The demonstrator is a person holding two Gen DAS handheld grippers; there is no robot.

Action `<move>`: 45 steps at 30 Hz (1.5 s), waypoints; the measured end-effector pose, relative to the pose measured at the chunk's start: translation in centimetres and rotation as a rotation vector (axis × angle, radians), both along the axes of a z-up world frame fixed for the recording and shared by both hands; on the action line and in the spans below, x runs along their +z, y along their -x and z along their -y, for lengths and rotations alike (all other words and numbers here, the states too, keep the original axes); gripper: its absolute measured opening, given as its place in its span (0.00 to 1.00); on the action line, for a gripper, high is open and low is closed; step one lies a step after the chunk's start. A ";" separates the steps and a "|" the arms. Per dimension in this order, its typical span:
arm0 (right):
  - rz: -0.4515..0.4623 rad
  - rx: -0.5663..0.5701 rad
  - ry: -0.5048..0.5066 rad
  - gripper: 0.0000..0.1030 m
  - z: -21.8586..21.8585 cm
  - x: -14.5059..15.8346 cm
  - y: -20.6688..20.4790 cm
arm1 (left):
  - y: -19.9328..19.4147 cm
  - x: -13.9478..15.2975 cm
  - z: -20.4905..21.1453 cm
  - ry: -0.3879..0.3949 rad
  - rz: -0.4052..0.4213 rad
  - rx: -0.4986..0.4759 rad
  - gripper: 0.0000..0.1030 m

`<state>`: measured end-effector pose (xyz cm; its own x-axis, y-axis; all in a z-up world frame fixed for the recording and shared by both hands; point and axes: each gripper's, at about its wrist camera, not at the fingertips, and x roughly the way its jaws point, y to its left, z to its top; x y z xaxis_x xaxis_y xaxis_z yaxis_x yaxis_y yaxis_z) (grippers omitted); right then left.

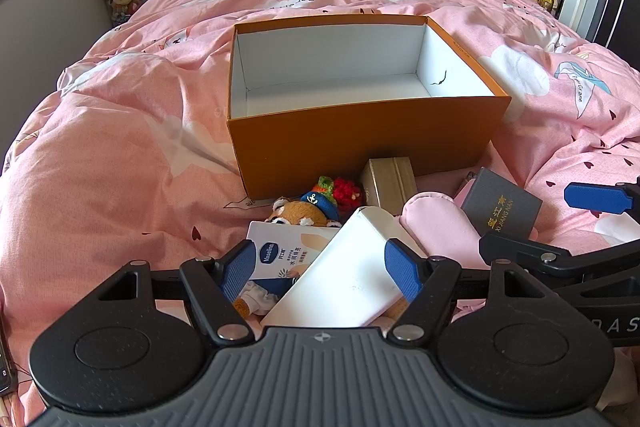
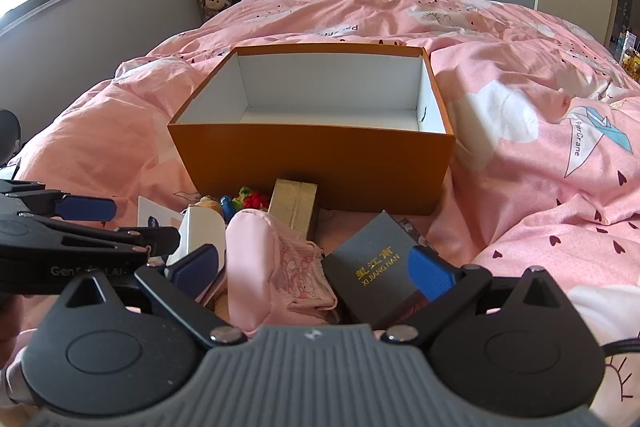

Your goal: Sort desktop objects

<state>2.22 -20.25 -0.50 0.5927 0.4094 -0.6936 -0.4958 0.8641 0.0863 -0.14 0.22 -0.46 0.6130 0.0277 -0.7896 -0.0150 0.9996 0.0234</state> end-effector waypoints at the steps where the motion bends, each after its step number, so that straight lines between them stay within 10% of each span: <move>1: -0.001 0.000 0.002 0.98 0.0 0.0 0.0 | 0.0 0.0 0.0 0.000 0.000 0.000 0.82; 17: -0.004 0.019 0.014 0.97 -0.2 0.1 -0.2 | 0.1 0.4 -0.4 0.039 -0.009 -0.061 0.76; 25: -0.117 0.126 0.018 0.75 -1.1 -0.7 -0.6 | -0.1 0.5 -1.4 0.143 -0.068 -0.148 0.57; 45: -0.140 0.213 0.084 0.41 -1.8 -2.4 -0.6 | 1.3 -3.3 2.2 -0.071 -0.044 -0.417 0.67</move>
<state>2.82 -18.46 -2.95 0.3958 0.4521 -0.7993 -0.6554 0.7488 0.0990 -1.40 -1.97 -3.81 0.5489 -0.1596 -0.8205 0.3924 0.9159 0.0843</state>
